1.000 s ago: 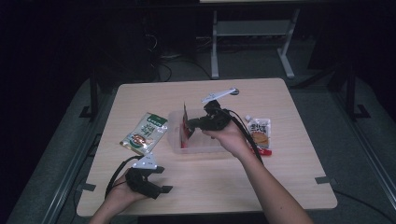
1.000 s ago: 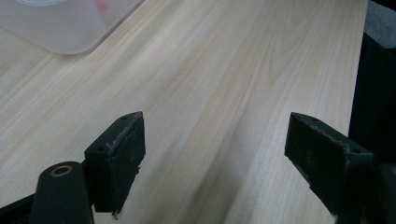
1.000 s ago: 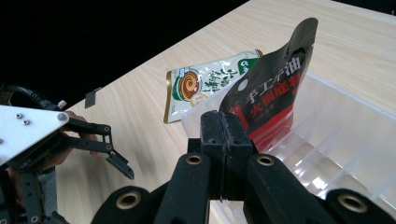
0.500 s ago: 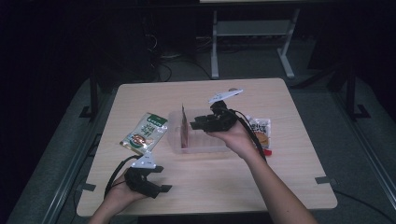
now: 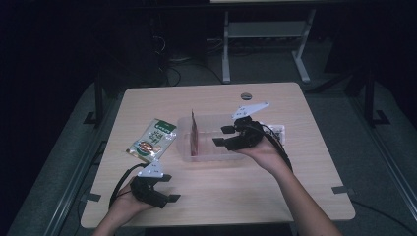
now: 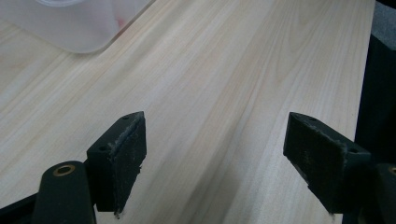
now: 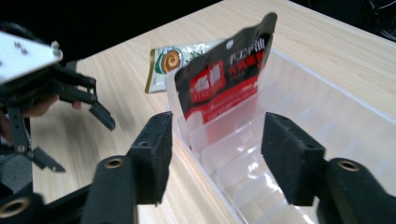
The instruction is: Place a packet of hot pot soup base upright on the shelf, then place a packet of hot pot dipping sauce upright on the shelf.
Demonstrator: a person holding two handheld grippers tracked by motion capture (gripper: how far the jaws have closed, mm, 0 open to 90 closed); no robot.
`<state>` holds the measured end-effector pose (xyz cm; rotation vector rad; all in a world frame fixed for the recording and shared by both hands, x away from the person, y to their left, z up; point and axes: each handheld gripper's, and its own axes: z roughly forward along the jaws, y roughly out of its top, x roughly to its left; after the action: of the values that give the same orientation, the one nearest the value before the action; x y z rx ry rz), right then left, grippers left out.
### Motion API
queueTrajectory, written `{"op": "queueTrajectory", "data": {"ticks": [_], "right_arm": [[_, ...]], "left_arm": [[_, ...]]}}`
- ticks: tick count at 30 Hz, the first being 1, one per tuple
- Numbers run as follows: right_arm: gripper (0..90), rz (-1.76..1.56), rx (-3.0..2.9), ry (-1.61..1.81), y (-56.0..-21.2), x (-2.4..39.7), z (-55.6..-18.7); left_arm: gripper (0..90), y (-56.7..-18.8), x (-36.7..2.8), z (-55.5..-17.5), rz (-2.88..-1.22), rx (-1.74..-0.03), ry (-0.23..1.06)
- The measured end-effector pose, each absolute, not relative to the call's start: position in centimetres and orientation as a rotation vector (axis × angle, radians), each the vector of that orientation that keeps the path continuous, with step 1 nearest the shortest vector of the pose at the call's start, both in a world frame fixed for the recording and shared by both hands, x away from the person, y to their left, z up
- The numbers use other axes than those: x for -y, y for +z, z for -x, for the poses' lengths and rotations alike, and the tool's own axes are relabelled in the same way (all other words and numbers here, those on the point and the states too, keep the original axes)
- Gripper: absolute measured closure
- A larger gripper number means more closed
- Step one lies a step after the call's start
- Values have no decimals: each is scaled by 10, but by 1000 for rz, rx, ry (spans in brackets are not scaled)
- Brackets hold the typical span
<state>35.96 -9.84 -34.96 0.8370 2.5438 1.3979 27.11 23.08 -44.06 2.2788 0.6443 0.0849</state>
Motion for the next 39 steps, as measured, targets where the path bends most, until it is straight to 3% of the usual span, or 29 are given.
{"op": "queueTrajectory", "data": {"ticks": [25,39], "right_arm": [[367,-907,-2551,1310,-395,175,-295],[405,-1075,-2461,1233,-416,230,-295]], "left_arm": [[214,-443,-234,-267,-2275,-678,92],[214,-443,-233,-267,-2283,-668,94]]}}
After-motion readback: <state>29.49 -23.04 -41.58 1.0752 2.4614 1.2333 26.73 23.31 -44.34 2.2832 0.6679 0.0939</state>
